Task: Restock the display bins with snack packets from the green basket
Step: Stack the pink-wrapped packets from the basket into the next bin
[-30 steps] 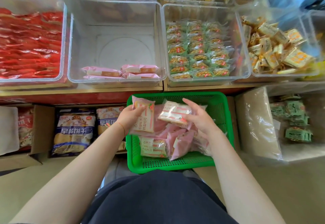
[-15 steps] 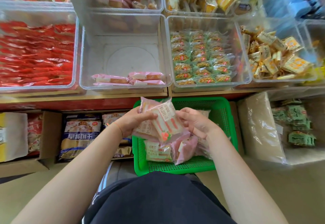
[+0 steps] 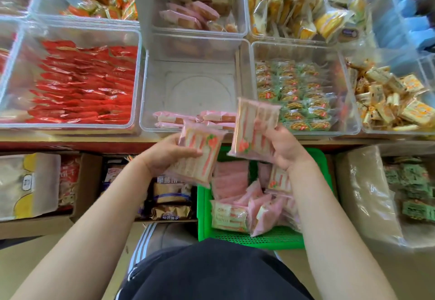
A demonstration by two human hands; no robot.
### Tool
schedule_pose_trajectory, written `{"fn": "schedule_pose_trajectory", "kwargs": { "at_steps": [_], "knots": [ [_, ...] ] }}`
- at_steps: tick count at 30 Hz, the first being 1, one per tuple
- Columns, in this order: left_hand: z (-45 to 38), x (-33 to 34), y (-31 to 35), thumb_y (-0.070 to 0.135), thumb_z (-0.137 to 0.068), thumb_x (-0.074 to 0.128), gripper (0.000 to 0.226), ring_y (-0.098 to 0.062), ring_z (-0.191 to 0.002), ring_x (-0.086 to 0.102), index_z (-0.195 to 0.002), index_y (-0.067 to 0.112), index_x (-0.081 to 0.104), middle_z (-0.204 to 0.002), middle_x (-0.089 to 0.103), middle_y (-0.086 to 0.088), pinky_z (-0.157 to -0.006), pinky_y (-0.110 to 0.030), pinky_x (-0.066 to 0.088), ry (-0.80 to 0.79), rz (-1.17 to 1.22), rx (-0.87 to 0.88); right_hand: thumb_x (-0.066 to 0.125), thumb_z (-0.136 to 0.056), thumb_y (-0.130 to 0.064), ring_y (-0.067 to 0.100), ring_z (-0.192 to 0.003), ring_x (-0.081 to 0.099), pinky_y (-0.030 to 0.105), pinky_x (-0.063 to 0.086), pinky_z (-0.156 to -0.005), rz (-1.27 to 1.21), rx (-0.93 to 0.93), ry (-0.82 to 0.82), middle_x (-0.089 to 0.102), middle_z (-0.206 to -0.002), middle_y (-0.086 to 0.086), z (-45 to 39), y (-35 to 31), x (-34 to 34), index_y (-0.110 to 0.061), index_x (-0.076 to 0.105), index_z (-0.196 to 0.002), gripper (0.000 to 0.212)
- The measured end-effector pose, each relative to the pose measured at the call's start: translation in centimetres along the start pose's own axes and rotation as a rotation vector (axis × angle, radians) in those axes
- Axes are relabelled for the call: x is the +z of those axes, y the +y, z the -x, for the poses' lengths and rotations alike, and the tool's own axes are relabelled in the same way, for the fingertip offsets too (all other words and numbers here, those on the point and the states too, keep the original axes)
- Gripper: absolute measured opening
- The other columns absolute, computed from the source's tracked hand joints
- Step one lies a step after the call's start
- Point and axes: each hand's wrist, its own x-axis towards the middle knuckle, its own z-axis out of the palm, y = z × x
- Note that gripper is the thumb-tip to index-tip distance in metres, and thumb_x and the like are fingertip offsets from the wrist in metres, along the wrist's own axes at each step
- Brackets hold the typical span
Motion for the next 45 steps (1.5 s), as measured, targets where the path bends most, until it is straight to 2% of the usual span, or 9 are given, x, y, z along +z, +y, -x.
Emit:
{"fn": "schedule_pose_trajectory", "kwargs": {
  "at_steps": [6, 10, 13, 17, 24, 35, 40, 43, 45],
  "knots": [
    [-0.9, -2.2, 8.4, 0.003, -0.079, 0.076, 0.027, -0.019, -0.087, 0.072, -0.102, 0.013, 0.064, -0.097, 0.074, -0.007, -0.074, -0.031, 0.060, 0.325, -0.074, 0.358, 0.062, -0.096, -0.024, 0.028, -0.110, 0.067, 0.053, 0.054, -0.093, 0.053, -0.138, 0.195, 0.070, -0.117, 0.006, -5.9, -3.1, 3.8, -0.025, 0.061, -0.116, 0.020],
    [-5.0, -4.6, 9.5, 0.029, -0.087, 0.060, 0.020, -0.029, -0.092, 0.067, -0.106, 0.023, 0.065, -0.100, 0.073, -0.007, -0.077, -0.042, 0.056, 0.712, -0.704, 0.514, 0.057, -0.099, -0.013, 0.015, -0.101, 0.065, 0.027, 0.060, -0.067, 0.247, -0.218, 0.245, 0.064, -0.122, 0.004, -8.6, -3.8, 6.0, -0.016, 0.052, -0.133, 0.035],
    [-7.6, -4.9, 8.4, 0.019, -0.094, 0.050, 0.032, -0.036, -0.104, 0.062, -0.123, 0.026, 0.063, -0.114, 0.070, -0.010, -0.087, -0.042, 0.049, 0.677, -1.188, 0.431, 0.056, -0.097, -0.010, 0.013, -0.102, 0.060, 0.032, 0.057, -0.083, 0.628, -0.364, 0.267, 0.063, -0.116, -0.002, -10.6, -3.8, 7.2, -0.021, 0.056, -0.129, 0.034],
    [-10.1, -5.4, 5.9, 0.031, -0.097, 0.046, 0.034, -0.031, -0.115, 0.056, -0.130, 0.037, 0.055, -0.122, 0.063, -0.004, -0.095, -0.041, 0.037, 0.478, -1.497, 0.125, 0.053, -0.096, -0.021, 0.023, -0.111, 0.058, 0.045, 0.044, -0.098, 1.277, -0.485, 0.234, 0.065, -0.119, -0.002, -13.3, -2.8, 7.6, -0.036, 0.057, -0.129, 0.036],
    [-12.0, -6.2, 3.9, 0.044, -0.098, 0.031, 0.046, -0.029, -0.135, 0.037, -0.143, 0.035, 0.040, -0.149, 0.044, -0.003, -0.108, -0.045, 0.022, 0.367, -1.431, -0.023, 0.054, -0.096, -0.029, 0.028, -0.120, 0.049, 0.048, 0.031, -0.102, 1.976, -0.327, 0.175, 0.059, -0.122, 0.005, -15.1, -0.3, 8.0, -0.036, 0.059, -0.119, 0.025],
    [-11.6, -6.0, 4.9, 0.066, -0.093, 0.032, 0.066, -0.031, -0.137, 0.039, -0.149, 0.032, 0.031, -0.149, 0.044, -0.009, -0.111, -0.049, 0.021, 0.289, -1.315, -0.041, 0.029, -0.085, -0.048, 0.036, -0.130, 0.042, 0.065, 0.026, -0.105, 1.828, 0.113, -0.071, 0.048, -0.144, 0.006, -17.5, 0.2, 8.4, -0.031, 0.053, -0.133, 0.056],
    [-9.1, -3.8, 5.6, 0.040, -0.093, 0.049, 0.042, -0.028, -0.115, 0.055, -0.129, 0.019, 0.059, -0.123, 0.063, -0.007, -0.096, -0.039, 0.042, 0.449, -1.188, 0.231, 0.036, -0.097, -0.021, 0.022, -0.125, 0.050, 0.044, 0.042, -0.106, 1.279, -0.210, 0.188, 0.055, -0.138, 0.005, -13.5, -0.2, 8.6, -0.018, 0.058, -0.132, 0.041],
    [-5.8, -0.8, 5.1, 0.028, -0.089, 0.053, 0.020, -0.019, -0.082, 0.059, -0.093, 0.016, 0.069, -0.086, 0.067, -0.001, -0.071, -0.034, 0.046, 0.617, -0.944, 0.518, 0.043, -0.096, -0.008, 0.016, -0.092, 0.062, 0.034, 0.055, -0.081, 0.957, -0.419, 0.328, 0.068, -0.098, 0.002, -8.7, -0.2, 8.5, -0.014, 0.069, -0.098, 0.027],
    [-3.8, 1.6, 3.5, 0.027, -0.088, 0.051, 0.022, -0.020, -0.059, 0.053, -0.071, 0.018, 0.061, -0.064, 0.061, 0.000, -0.056, -0.036, 0.044, 0.565, -0.871, 0.612, 0.044, -0.094, -0.005, 0.018, -0.073, 0.063, 0.032, 0.054, -0.067, 0.829, -0.459, 0.347, 0.066, -0.075, 0.002, -5.5, 1.0, 7.9, -0.012, 0.068, -0.078, 0.029]
  ]
}}
